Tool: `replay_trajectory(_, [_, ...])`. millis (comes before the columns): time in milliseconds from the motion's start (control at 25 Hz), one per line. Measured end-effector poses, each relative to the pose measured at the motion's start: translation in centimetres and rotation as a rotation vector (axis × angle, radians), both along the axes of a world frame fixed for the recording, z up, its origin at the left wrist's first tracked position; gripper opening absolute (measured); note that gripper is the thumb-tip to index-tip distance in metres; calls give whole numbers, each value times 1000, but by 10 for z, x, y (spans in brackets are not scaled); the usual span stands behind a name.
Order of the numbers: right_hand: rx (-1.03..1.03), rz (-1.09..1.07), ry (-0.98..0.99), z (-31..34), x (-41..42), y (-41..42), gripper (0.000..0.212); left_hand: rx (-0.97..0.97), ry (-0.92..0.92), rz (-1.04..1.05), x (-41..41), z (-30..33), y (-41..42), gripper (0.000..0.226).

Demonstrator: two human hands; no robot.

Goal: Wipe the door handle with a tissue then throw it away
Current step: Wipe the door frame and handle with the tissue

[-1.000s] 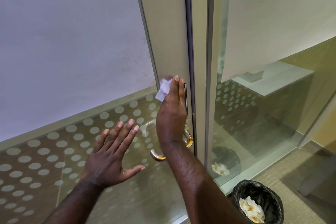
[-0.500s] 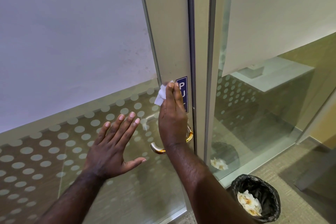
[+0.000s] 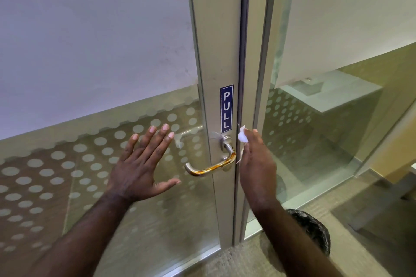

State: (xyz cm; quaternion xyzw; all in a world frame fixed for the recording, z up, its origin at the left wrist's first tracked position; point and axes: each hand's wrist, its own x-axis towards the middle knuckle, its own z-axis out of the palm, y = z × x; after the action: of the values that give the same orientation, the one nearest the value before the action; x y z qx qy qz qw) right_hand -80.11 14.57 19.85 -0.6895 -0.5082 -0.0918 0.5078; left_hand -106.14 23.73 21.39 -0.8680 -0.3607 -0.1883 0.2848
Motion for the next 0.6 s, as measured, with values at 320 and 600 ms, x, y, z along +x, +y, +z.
replay_trajectory(320, [-70,422,-14,-29,40,23,41,17,-7,46,-2,-23,-1,111])
replay_trajectory(600, [-161,764,-172,-45,65,23,56,63,-7,94,0,-30,1,111])
